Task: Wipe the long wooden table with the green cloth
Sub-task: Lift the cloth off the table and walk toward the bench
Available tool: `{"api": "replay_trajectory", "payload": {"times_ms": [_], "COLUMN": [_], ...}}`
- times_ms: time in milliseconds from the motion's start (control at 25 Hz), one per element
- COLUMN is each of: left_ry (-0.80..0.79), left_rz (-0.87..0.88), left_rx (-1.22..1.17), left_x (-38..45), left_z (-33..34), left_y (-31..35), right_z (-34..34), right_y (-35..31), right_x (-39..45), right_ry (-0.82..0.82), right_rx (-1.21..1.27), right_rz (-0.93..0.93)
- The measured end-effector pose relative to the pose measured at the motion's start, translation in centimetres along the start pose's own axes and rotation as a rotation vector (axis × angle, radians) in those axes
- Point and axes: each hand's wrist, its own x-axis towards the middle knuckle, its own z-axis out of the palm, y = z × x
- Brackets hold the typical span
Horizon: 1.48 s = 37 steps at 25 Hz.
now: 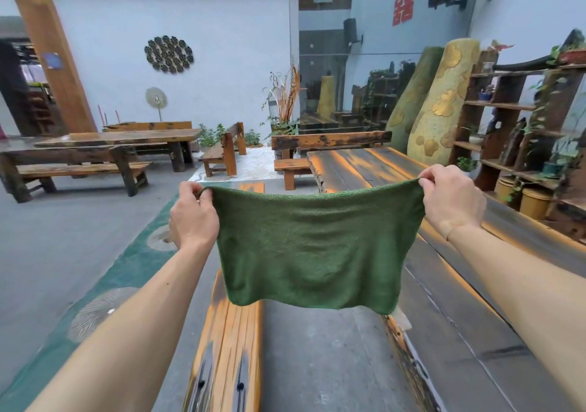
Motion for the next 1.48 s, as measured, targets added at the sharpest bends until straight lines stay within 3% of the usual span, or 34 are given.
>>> {"api": "replay_trajectory", "payload": {"times_ms": [760, 1480], "left_ry": [0.079, -0.041], "left_rz": [0.005, 0.061], "left_rx": [0.120, 0.187], "left_x": [25.9, 59.1], "left_z": [27.3, 58.8], "left_y": [-3.3, -11.3], "right_z": [30.6, 65.9], "right_y": [-4.4, -12.6], "right_x": [26.1, 52.1], "right_ry": [-0.003, -0.031], "right_rx": [0.004, -0.043], "right_rz": [-0.012, 0.058]}}
